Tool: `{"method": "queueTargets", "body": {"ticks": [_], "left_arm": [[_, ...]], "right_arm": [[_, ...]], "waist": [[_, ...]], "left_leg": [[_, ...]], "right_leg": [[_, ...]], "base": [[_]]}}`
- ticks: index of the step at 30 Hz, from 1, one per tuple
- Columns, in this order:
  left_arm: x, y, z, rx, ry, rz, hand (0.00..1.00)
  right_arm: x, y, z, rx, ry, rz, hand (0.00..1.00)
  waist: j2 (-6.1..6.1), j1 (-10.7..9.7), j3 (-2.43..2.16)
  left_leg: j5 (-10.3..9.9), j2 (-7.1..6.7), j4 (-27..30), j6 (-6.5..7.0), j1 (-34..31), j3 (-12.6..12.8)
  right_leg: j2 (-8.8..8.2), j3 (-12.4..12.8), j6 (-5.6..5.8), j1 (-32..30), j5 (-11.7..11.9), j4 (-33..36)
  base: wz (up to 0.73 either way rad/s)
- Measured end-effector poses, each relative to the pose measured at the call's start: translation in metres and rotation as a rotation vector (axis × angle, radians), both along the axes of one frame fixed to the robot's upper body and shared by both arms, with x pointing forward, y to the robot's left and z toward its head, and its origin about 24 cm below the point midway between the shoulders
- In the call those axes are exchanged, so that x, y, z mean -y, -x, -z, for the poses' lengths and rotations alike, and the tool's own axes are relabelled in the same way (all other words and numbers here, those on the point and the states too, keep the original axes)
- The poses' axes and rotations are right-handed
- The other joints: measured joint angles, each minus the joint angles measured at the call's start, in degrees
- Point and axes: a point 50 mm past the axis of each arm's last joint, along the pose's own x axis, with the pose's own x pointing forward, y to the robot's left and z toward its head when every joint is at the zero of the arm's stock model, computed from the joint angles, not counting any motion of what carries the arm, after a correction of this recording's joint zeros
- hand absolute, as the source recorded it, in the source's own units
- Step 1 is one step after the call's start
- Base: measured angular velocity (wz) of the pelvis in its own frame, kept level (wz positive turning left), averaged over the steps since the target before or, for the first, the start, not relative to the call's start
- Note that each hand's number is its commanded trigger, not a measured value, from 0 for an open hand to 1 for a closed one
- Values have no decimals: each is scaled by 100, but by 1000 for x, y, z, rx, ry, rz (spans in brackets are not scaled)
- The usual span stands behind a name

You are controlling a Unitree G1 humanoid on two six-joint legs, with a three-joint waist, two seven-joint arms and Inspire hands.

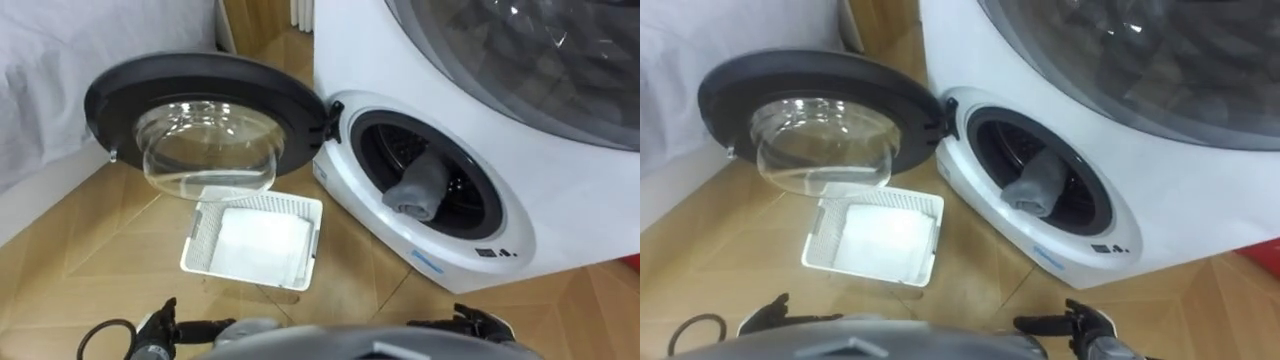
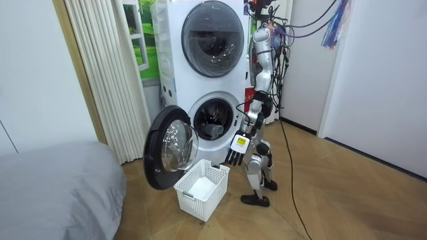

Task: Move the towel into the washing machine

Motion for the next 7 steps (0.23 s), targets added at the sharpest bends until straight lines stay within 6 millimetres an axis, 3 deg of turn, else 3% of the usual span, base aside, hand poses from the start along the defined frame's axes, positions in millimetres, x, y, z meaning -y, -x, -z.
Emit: {"method": "queueTargets", "body": {"ticks": [7], "left_arm": [[0, 1, 1, -18, -9, -16, 0]], "right_arm": [[-2, 0, 0, -12, -20, -21, 0]], "waist": [[-23, -73, 12]], "left_leg": [[-1, 2, -2, -1, 9, 2]], "right_leg": [[5, 57, 0, -2, 0, 0]], "base": [[0]]}}
